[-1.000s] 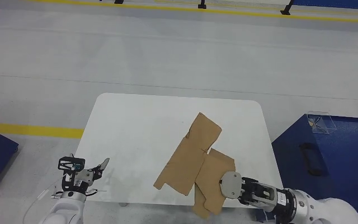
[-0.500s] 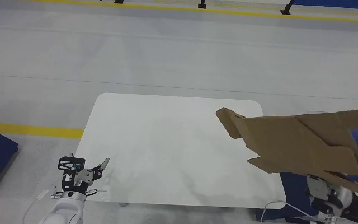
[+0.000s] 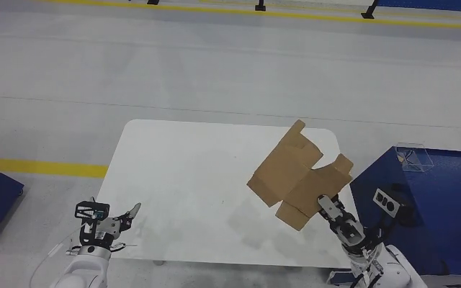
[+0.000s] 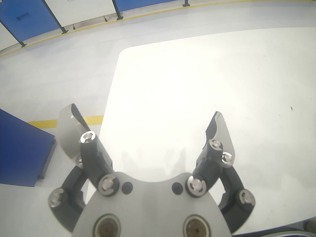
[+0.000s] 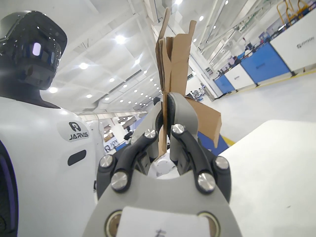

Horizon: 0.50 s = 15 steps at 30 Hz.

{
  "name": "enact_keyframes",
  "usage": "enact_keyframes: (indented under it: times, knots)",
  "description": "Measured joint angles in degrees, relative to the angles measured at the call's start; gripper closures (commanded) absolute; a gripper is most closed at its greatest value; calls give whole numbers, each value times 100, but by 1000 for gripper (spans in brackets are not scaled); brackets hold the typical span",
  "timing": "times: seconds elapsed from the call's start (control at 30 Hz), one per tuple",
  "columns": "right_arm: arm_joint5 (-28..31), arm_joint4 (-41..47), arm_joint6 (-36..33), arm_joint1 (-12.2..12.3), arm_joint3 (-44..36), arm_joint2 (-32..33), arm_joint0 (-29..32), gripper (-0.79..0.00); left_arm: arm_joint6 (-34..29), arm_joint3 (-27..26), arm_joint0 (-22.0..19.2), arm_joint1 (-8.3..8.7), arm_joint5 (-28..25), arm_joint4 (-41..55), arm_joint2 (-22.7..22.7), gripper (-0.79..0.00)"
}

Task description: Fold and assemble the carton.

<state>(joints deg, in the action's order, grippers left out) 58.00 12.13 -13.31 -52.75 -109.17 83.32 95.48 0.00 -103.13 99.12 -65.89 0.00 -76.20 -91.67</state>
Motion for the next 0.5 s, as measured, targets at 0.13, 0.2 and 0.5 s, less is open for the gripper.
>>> enact_keyframes:
  times: [0.13,0.2,0.5]
  knots:
    - [0,149,-39,0,11,-34,-8,0,0,0,0,0,0,0,0,-785]
    - [0,123,-35,0,10,-31,-8,0,0,0,0,0,0,0,0,-785]
    - [-10,139,-23,-2,-5,-29,-11,0,0,0,0,0,0,0,0,-785]
